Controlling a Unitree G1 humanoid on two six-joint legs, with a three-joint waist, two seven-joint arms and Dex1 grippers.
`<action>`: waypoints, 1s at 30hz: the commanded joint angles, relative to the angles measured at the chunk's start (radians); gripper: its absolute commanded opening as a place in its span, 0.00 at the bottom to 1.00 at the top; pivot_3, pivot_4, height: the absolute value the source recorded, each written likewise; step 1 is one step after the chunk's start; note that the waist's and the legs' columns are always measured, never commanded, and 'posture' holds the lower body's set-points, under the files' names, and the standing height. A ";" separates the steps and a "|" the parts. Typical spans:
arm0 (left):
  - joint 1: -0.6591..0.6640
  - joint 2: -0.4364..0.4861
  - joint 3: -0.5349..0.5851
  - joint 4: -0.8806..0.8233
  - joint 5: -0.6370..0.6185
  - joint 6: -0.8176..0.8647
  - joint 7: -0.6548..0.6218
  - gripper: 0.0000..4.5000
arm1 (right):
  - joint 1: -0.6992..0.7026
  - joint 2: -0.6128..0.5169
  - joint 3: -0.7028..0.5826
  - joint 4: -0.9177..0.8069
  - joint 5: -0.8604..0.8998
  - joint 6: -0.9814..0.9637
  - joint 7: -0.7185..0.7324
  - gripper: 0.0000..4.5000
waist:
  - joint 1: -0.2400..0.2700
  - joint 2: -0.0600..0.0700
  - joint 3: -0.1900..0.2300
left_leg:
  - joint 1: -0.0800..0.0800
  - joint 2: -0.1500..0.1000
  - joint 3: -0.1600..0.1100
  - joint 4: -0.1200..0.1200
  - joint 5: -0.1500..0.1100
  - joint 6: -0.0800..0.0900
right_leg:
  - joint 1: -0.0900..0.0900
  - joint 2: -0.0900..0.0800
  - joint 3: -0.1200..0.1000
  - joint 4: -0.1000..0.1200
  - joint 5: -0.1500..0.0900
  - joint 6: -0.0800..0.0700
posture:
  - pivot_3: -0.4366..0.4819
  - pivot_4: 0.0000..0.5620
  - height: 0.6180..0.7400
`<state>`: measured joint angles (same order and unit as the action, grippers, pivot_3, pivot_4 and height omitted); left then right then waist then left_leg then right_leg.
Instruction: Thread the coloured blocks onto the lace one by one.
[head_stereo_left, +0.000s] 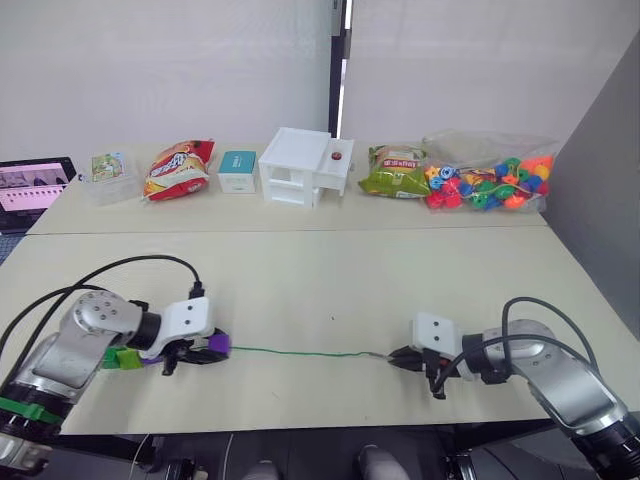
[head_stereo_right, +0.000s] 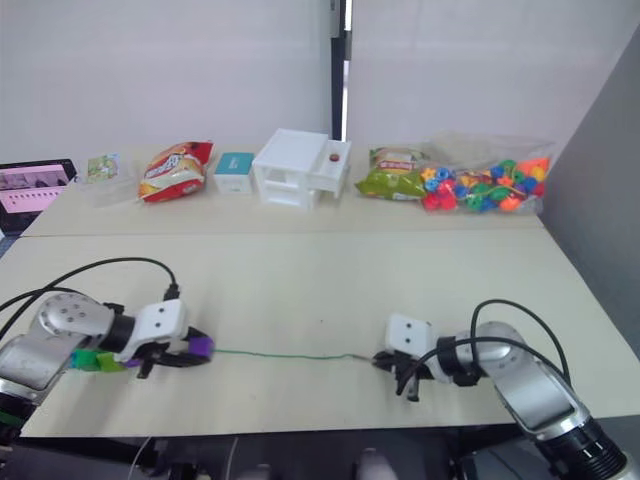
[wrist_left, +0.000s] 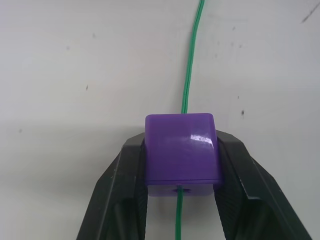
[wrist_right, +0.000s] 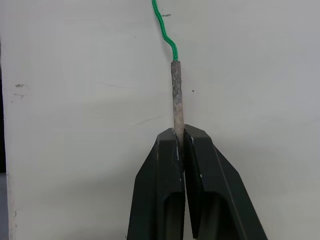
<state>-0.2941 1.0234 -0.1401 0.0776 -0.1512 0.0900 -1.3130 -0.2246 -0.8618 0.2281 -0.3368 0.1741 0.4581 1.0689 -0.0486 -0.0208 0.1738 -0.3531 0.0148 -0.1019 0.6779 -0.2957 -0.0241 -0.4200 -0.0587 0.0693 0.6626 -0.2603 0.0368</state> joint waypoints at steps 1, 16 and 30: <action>0.051 0.057 -0.005 0.120 0.096 -0.072 0.013 0.27 | -0.002 -0.017 -0.030 -0.003 0.003 -0.021 0.008 0.00 | -0.003 0.001 0.000 | 0.000 0.000 0.000 0.000 0.000 0.000 | 0.000 0.000 0.000 0.000 0.000 0.000 | 0.48 0.27 1.00; 0.128 0.088 0.062 0.090 0.035 -0.081 -0.016 0.27 | 0.022 -0.029 -0.057 0.007 0.017 -0.024 0.009 0.00 | -0.023 0.006 -0.001 | 0.001 0.001 0.001 -0.002 0.000 0.000 | 0.000 0.001 0.000 0.001 0.000 -0.001 | 0.48 0.27 1.00; 0.017 0.117 0.074 -0.019 -0.004 0.052 -0.097 0.99 | 0.010 0.057 0.024 -0.094 0.029 0.102 -0.051 0.00 | -0.016 0.005 0.000 | -0.001 0.000 0.001 -0.001 0.000 0.000 | -0.001 0.000 0.000 0.001 0.000 -0.001 | 0.48 0.27 1.00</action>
<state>-0.2393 1.1121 -0.0689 0.1101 -0.1562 0.1029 -1.3896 -0.2061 -0.8147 0.2357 -0.3932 0.2063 0.5488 1.0310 -0.0644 -0.0160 0.1738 -0.3543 0.0151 -0.1016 0.6766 -0.2959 -0.0238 -0.4211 -0.0584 0.0694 0.6634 -0.2606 0.0362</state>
